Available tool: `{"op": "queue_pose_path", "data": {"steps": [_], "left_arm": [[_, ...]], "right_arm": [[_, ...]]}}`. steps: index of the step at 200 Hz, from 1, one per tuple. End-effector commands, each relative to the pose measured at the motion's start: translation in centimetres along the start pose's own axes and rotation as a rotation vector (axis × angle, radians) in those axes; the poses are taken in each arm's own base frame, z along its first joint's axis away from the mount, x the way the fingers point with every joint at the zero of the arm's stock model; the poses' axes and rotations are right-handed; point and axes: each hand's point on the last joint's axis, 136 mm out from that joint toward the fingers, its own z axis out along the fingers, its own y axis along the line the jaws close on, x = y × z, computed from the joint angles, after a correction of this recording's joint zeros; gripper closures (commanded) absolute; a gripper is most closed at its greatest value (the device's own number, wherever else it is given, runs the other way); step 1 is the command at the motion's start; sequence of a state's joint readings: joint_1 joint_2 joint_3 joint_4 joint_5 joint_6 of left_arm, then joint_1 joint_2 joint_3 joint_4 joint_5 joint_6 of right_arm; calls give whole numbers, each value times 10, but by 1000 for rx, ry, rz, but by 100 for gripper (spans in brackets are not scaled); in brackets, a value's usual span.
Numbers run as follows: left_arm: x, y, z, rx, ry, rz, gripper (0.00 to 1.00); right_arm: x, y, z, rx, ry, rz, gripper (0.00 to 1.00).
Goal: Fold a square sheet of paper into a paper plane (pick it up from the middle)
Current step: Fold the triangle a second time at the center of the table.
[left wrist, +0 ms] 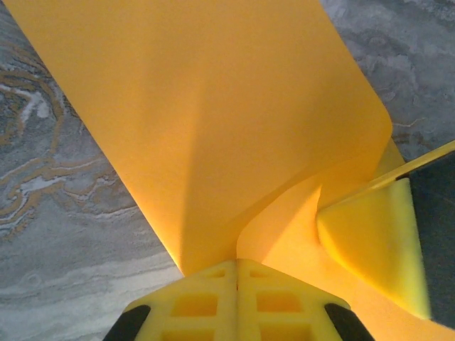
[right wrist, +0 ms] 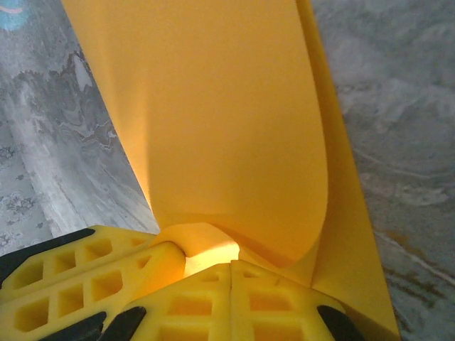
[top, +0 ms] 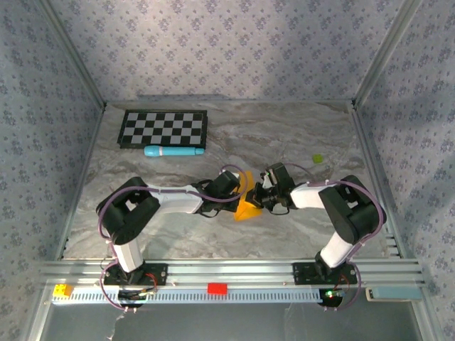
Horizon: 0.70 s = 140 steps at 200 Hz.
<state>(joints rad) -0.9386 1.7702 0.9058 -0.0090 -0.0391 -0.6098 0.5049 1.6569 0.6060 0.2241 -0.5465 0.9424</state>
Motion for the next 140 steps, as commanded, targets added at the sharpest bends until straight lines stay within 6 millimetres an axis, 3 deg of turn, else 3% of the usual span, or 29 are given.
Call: {"op": "queue_pose_path", "data": {"steps": [1,43,56,82,120,140], "left_arm": [[17,11,4,-58,63,31,100],[17,12,4,-61,66,32,100],[17,11,4,-61,66,34,100],[16,11,4,-61,66,35,100],[16,10,4,-60,66,35,100],[17,11,4,-60,68,35,100]], "right_arm": [[6,-27,1,76,4,42,96],[-12,13,-17,-21,-31,-17,95],[-18,16,-19,-19,-41,-24,95],[-19,1,-12,34,-24,-10,95],[-13,-42,-2,134,-35,68,96],[-17,-50,-5,136,-60,102,96]]}}
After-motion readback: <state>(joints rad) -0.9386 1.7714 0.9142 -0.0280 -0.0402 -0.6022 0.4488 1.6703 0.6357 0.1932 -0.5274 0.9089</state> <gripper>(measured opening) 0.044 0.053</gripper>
